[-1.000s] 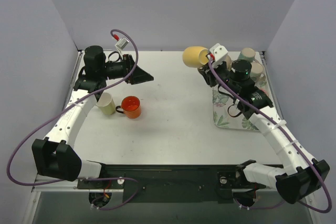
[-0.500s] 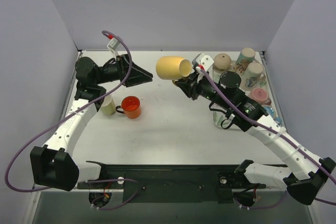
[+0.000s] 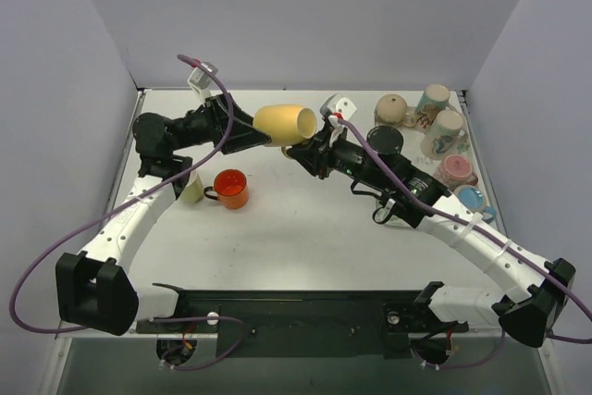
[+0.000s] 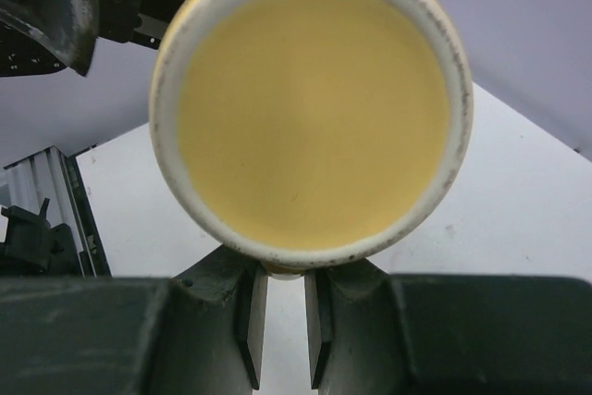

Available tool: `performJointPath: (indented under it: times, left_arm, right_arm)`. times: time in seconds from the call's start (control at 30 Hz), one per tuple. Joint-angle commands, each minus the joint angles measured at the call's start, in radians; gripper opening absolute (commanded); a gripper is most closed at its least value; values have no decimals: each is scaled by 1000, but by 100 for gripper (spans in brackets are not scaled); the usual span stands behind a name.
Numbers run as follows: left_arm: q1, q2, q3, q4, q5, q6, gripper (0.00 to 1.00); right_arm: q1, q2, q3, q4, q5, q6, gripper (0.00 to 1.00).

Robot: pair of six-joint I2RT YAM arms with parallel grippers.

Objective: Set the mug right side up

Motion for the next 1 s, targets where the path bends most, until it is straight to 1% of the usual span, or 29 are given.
performJointPath:
  times: [0.0, 0.07, 0.1, 0.13, 0.17, 0.2, 0.23, 0.3, 0.33, 0.37, 0.4, 0.43, 0.47, 0.5, 0.53, 0.57, 0.6, 0.67, 0.73, 0.87, 0.9, 0.93, 0.97]
  left_arm:
    - [7, -14, 1, 136, -18, -60, 66]
    - [6, -23, -10, 146, -16, -74, 53]
    - [6, -27, -14, 165, -18, -91, 42]
    - [4, -29, -21, 176, -18, -100, 36]
    - [4, -32, -25, 184, -19, -109, 22]
    - [4, -35, -31, 182, -19, -111, 15]
    - [6, -40, -36, 167, -16, -105, 1]
    - [21, -67, -51, 27, -42, -38, 0]
    - [30, -87, -59, -106, -60, 45, 0]
    - [44, -92, -44, -215, -94, 86, 0]
    - [46, -93, -24, -503, -119, 231, 0]
    - [44, -87, 45, -663, -213, 351, 0]
    - [33, -83, 77, -965, -278, 547, 0]
    - [-9, -81, 123, -1047, -459, 641, 0]
    - [-32, -71, 139, -1169, -543, 752, 0]
    - [-80, -60, 166, -1205, -682, 777, 0]
    - [-104, -32, 182, -1277, -733, 820, 0]
    - [-161, 15, 222, -1379, -916, 849, 0]
    - [-218, 57, 236, -1437, -1034, 849, 0]
    - [-339, 161, 249, -1523, -1094, 820, 0]
    - [-349, 178, 258, -1528, -1105, 822, 0]
    - [-371, 216, 266, -1543, -1157, 816, 0]
    - [-373, 254, 280, -1558, -1180, 794, 1]
  right_arm:
    - [9, -1, 18, 186, -42, 33, 0]
    - [7, 7, 12, 197, -46, 36, 0]
    - [6, 16, 12, 202, -53, 39, 0]
    - [6, 24, 12, 202, -54, 43, 0]
    - [7, 34, 14, 200, -62, 47, 0]
    - [6, 42, 14, 200, -60, 50, 0]
    - [7, 50, 12, 202, -57, 54, 0]
    - [2, 51, 1, 196, -12, 68, 2]
    - [-7, 47, -14, 183, 13, 80, 13]
    - [-13, 30, -23, 141, 94, 95, 35]
    - [-19, 18, -51, 107, 146, 94, 48]
    - [-21, -16, -69, 56, 264, 79, 61]
    - [-24, -33, -109, 33, 315, 73, 67]
    - [-27, -68, -124, -5, 399, 60, 86]
    - [-28, -85, -150, -28, 444, 57, 91]
    - [-33, -111, -158, -88, 501, 57, 92]
    - [-31, -122, -161, -117, 529, 57, 92]
    - [-39, -142, -157, -227, 585, 48, 93]
    - [-39, -165, -169, -286, 639, 37, 94]
    - [-44, -200, -226, -285, 694, 19, 96]
    - [-45, -208, -239, -283, 701, 17, 96]
    - [-44, -213, -244, -285, 707, 13, 96]
    - [-45, -216, -252, -286, 711, 8, 96]
